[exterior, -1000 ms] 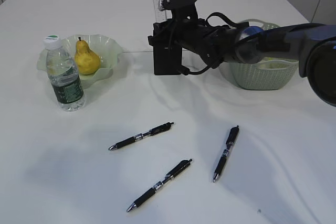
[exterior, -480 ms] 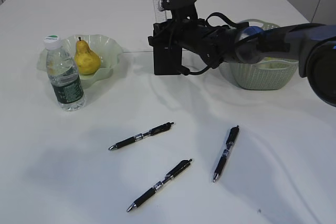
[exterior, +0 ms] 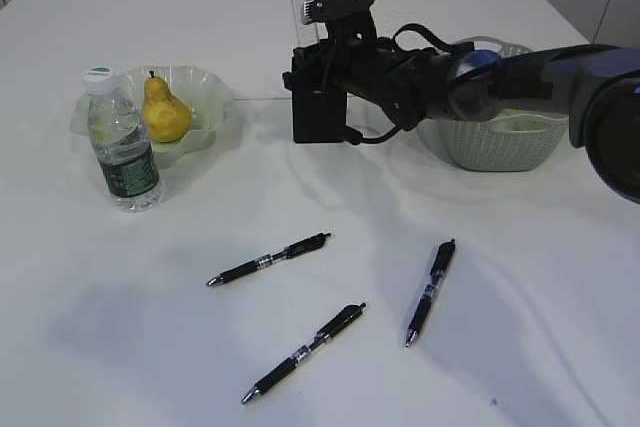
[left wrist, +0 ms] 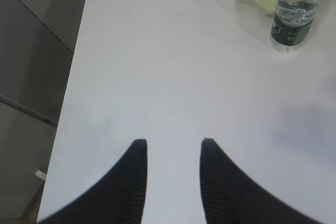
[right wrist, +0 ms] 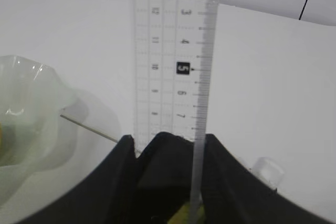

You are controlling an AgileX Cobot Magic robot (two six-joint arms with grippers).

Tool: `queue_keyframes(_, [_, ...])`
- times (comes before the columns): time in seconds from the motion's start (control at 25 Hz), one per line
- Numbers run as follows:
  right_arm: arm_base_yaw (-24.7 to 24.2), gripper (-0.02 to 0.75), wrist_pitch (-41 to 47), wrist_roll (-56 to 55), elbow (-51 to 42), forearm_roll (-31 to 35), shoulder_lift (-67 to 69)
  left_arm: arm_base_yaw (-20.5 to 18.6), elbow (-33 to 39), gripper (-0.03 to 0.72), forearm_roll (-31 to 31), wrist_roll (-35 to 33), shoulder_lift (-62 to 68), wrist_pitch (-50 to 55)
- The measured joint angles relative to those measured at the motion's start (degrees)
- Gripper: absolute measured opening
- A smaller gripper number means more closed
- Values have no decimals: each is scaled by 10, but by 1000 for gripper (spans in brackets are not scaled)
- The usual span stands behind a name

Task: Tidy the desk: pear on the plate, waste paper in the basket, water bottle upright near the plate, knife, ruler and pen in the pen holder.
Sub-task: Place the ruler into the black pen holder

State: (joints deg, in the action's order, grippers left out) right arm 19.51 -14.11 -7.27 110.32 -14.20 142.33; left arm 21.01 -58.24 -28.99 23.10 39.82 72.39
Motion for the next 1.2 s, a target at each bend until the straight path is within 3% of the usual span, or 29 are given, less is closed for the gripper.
queue_keyframes(1.2, [0,342,76,0,30,40,0,0,0,237,0,0,0,0])
